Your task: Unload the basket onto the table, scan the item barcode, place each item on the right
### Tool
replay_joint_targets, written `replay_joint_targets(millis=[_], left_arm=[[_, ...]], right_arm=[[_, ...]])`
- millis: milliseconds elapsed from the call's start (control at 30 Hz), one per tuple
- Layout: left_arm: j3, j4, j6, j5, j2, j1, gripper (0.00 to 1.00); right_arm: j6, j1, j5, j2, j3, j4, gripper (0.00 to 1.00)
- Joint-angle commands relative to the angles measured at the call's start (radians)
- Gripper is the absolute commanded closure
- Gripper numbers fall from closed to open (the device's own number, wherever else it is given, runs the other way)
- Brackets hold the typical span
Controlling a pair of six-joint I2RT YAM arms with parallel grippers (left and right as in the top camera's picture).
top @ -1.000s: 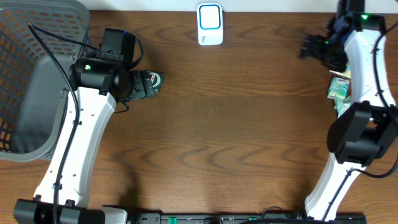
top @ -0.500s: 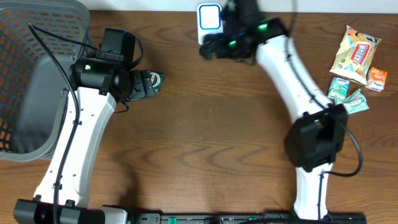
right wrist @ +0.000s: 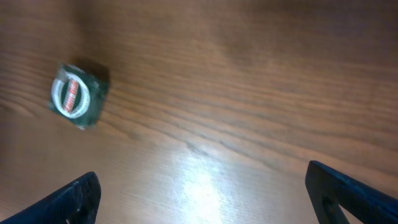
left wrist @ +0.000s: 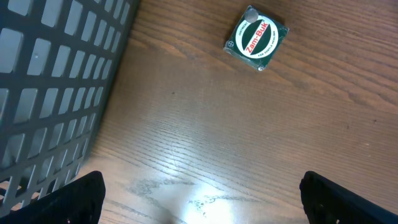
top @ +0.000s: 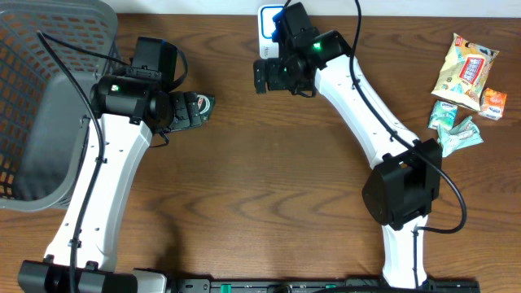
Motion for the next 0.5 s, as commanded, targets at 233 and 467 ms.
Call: replay_joint_targets(millis=[233,467], left_arm=[[0.002,-0.002,-0.005,-0.016,-0.002,0.002,0.01],[0.002,-0.002,-0.005,-0.016,-0.002,0.002,0.01]], right_arm=[[-0.034,-0.13,0.337,0.012,-0.004,-0.1,0.01],[-0.034,-0.309,0.18,0.012,-0.004,-0.198,0.01]])
